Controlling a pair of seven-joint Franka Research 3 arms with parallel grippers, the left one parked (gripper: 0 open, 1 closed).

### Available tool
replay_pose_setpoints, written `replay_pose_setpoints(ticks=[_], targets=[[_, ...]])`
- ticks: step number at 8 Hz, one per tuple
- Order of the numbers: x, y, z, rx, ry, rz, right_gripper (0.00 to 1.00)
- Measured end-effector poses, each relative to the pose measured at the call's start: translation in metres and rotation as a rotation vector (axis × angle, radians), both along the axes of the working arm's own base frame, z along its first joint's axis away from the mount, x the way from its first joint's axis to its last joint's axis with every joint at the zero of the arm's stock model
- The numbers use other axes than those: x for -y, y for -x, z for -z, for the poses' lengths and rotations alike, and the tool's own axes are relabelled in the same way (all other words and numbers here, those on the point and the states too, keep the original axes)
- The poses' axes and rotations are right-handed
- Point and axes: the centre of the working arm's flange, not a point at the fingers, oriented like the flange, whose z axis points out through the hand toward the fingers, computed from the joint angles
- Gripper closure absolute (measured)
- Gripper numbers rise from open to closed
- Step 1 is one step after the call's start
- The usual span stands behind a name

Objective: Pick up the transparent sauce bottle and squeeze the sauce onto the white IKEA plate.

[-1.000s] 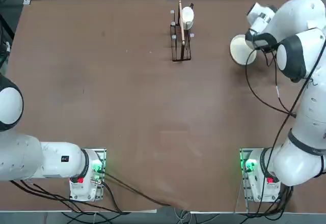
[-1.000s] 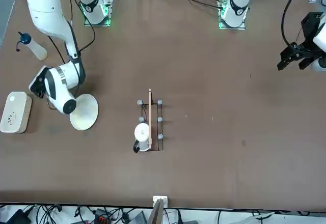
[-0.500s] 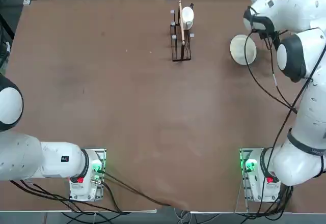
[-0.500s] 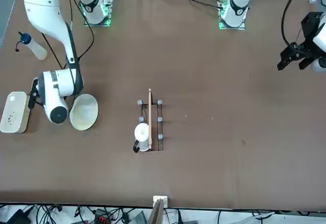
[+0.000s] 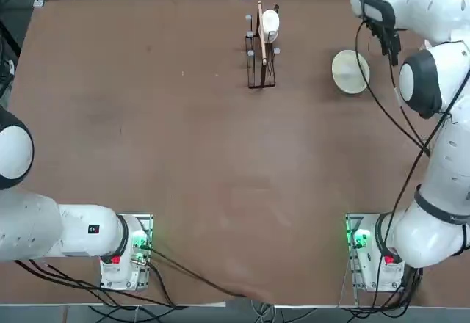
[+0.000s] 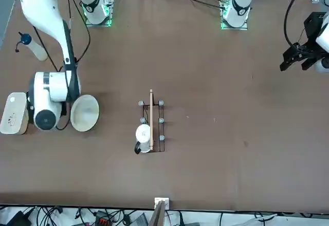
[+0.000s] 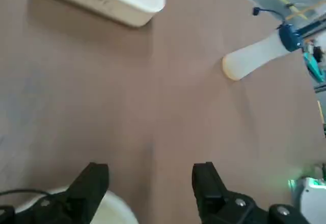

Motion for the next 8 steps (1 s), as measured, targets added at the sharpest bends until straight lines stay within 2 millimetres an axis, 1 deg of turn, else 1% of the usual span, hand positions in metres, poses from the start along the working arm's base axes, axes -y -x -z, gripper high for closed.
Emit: replay_pose_setpoints(ticks=[1, 2, 4, 6, 8], targets=[[-0.008, -0.007, -0.026, -0.037, -0.104, -0.069, 0.0], [-0.01, -0.013, -0.054, -0.054, -0.189, -0.138, 0.0], [-0.008, -0.016, -0.104, -0.023, -0.395, -0.255, 0.0], [-0.005, -0.006, -0.161, 0.024, -0.583, -0.406, 0.0], [-0.009, 0.016, -0.218, 0.045, -0.719, -0.631, 0.0]])
